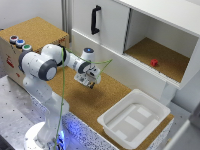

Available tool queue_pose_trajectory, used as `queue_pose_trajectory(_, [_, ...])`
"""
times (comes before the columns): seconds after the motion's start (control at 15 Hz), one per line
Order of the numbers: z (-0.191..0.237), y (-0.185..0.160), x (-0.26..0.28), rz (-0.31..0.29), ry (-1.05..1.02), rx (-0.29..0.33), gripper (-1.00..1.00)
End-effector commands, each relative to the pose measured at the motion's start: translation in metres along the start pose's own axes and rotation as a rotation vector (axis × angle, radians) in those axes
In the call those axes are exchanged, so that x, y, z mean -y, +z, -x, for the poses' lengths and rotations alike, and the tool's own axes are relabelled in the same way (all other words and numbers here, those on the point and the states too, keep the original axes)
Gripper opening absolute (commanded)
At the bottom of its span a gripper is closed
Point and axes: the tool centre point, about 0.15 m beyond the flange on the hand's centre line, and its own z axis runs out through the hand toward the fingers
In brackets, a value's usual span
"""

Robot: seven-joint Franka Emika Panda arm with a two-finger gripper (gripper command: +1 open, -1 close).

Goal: Push left the yellow block

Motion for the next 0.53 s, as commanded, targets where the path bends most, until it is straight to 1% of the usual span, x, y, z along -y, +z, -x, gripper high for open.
queue_pose_trajectory(0.0, [0.01, 0.002, 0.031, -0.006, 0.002, -0.024, -1.0])
queue_pose_trajectory(0.47, [0.007, -0.001, 0.053, -0.018, -0.038, -0.024, -1.0])
